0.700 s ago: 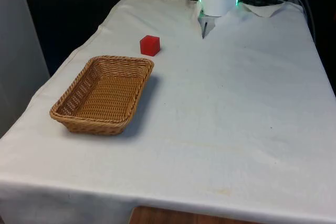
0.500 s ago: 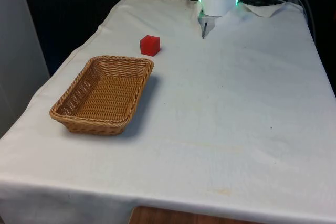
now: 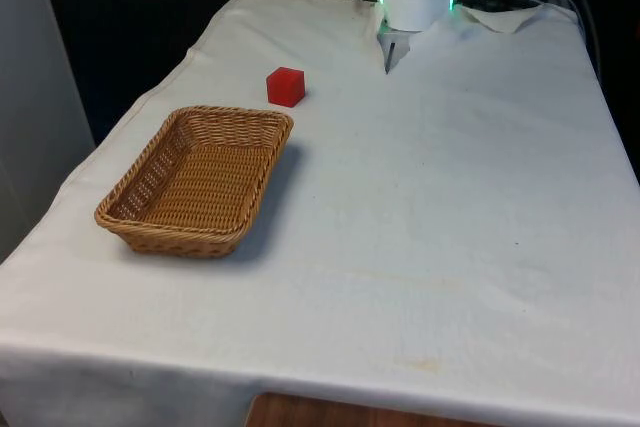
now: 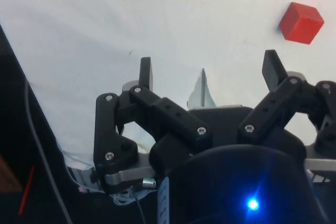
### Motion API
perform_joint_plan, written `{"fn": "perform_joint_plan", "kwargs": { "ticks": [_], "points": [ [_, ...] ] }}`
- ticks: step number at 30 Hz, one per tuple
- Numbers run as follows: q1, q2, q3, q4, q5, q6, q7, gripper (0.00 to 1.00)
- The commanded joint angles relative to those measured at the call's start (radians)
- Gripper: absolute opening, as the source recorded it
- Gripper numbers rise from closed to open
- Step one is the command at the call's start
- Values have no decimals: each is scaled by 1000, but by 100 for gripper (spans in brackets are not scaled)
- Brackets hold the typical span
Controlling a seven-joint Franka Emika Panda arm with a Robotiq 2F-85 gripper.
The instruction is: Pick up the cube and place it into the basket.
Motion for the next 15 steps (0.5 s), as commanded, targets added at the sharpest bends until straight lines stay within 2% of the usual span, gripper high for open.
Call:
{"fn": "perform_joint_plan", "kwargs": {
  "ticks": [1, 5, 6, 14, 15],
  "points": [
    [-1, -21, 0, -23, -12, 13, 6, 100],
    [-1, -34, 0, -38, -12, 3, 2, 100],
    [-2, -57, 1, -62, -24, 20, 8, 100],
    [-5, -126, 1, -136, -47, 38, 13, 100],
    [-3, -115, 0, -124, -37, 24, 6, 100]
  ]
}}
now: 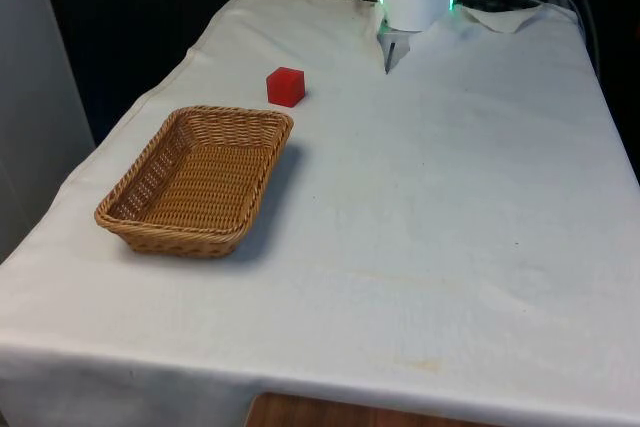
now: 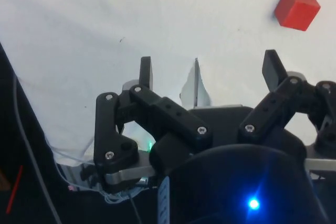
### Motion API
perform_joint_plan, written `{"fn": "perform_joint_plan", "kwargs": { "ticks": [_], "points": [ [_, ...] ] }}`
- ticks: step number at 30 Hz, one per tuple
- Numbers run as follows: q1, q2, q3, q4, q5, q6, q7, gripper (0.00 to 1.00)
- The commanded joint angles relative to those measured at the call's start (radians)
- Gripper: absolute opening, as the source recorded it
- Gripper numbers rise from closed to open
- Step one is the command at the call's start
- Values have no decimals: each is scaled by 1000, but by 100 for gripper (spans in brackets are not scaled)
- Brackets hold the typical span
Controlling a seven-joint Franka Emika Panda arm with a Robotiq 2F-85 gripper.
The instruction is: Pick up the cube and place it into the basket.
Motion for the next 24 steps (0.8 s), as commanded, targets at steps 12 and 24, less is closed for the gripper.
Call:
{"fn": "perform_joint_plan", "kwargs": {
  "ticks": [12, 24],
  "points": [
    [-14, -84, -1, -94, -47, 35, 15, 100],
    [-25, -140, -27, -168, -93, 54, 13, 100]
  ]
}}
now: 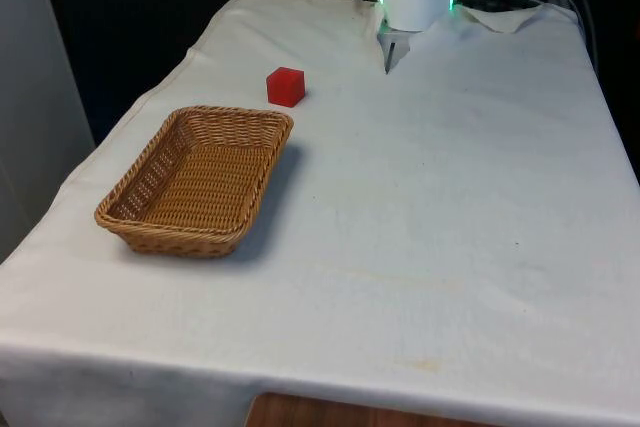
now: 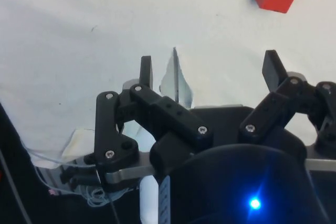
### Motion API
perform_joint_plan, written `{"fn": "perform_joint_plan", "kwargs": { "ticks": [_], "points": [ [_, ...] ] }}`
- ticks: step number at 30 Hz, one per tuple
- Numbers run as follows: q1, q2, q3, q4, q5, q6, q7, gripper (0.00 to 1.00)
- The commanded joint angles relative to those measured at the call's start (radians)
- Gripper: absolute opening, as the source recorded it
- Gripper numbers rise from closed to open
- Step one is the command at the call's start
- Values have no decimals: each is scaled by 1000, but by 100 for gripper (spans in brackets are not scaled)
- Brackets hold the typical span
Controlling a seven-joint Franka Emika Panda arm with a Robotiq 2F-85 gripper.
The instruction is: Pick up the cube and place it into the basket.
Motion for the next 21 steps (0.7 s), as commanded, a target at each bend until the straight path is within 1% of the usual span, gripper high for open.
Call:
{"fn": "perform_joint_plan", "kwargs": {
  "ticks": [1, 2, 6, 10, 11, 12, 13, 14, 17, 19, 20, 21],
  "points": [
    [0, -4, -3, -5, -4, 1, 0, 100],
    [-6, -18, -6, -24, -19, 18, 2, 100],
    [-10, -37, -22, -52, -39, 28, 0, 100],
    [-12, -55, -39, -76, -58, 35, -2, 100],
    [-8, -46, -39, -65, -50, 21, -2, 100],
    [-13, -58, -42, -80, -62, 36, -2, 100],
    [-13, -58, -42, -80, -62, 36, -2, 100],
    [-15, -65, -50, -90, -70, 39, -4, 100],
    [-18, -75, -62, -104, -82, 44, -8, 100],
    [-18, -81, -71, -113, -90, 48, -10, 100],
    [-20, -88, -80, -123, -97, 52, -14, 100],
    [-15, -79, -81, -113, -91, 39, -12, 100]
  ]
}}
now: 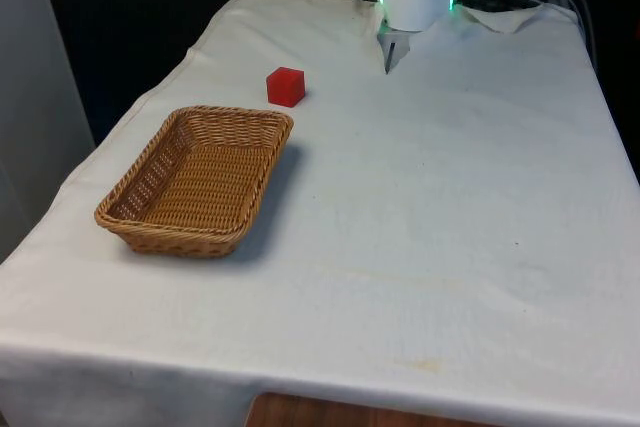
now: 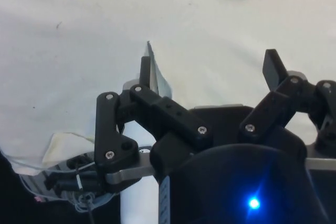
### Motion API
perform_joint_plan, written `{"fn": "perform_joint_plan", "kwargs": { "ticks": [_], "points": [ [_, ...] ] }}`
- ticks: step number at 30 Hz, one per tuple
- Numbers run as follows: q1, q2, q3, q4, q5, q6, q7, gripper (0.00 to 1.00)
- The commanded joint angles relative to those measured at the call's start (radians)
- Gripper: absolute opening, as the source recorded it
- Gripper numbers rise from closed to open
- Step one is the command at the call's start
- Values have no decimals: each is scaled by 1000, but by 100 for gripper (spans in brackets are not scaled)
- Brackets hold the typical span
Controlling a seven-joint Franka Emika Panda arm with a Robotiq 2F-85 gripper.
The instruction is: Pick up the cube and place it into the basket.
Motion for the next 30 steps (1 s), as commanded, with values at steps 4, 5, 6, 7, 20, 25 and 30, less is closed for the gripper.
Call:
{"fn": "perform_joint_plan", "kwargs": {
  "ticks": [4, 5, 6, 7, 20, 25, 30],
  "points": [
    [-7, -21, -17, -26, -20, 19, -9, 100],
    [-8, -24, -22, -30, -23, 21, -11, 100],
    [-9, -30, -31, -38, -28, 24, -16, 100],
    [-9, -30, -31, -38, -28, 24, -16, 100],
    [-15, -75, -95, -92, -63, 50, -44, 100],
    [-15, -91, -120, -109, -78, 58, -54, 100],
    [-11, -98, -148, -120, -86, 58, -62, 100]
  ]
}}
